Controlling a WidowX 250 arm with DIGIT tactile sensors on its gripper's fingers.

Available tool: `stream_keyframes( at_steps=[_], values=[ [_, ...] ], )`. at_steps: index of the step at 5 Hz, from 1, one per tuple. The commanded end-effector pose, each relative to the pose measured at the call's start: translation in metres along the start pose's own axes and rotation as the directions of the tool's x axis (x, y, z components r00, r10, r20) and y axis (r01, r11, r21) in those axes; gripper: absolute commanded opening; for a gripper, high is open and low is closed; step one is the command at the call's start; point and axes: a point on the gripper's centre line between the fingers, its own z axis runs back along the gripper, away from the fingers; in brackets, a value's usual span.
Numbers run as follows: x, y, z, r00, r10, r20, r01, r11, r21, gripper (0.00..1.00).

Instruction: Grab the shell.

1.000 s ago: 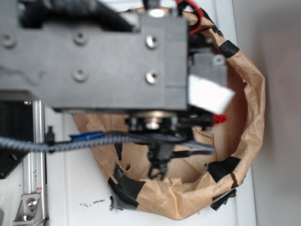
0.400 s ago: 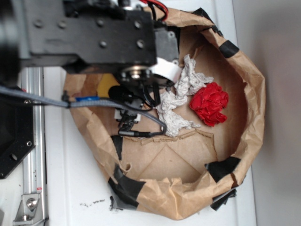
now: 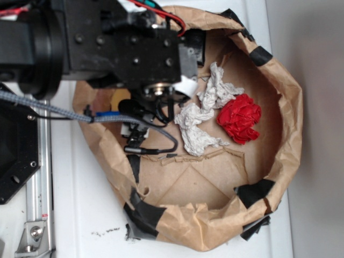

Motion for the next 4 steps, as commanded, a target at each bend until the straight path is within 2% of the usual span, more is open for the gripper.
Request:
stream_keyframes(
  at_steps=[1,2,3,4],
  values=[
    [0.017,0.026,0.014,0.952,0.295,0.079,-0.292,0.955,-0.048,1.00],
    [0.024,0.030,0.005,0.960,0.271,0.068,-0.270,0.963,-0.027,1.00],
    [0.029,0.030,-0.009,0.961,0.264,0.082,-0.262,0.965,-0.029,1.00],
    [0.023,0.022,-0.027,0.983,0.176,0.046,-0.173,0.983,-0.062,1.00]
  ],
)
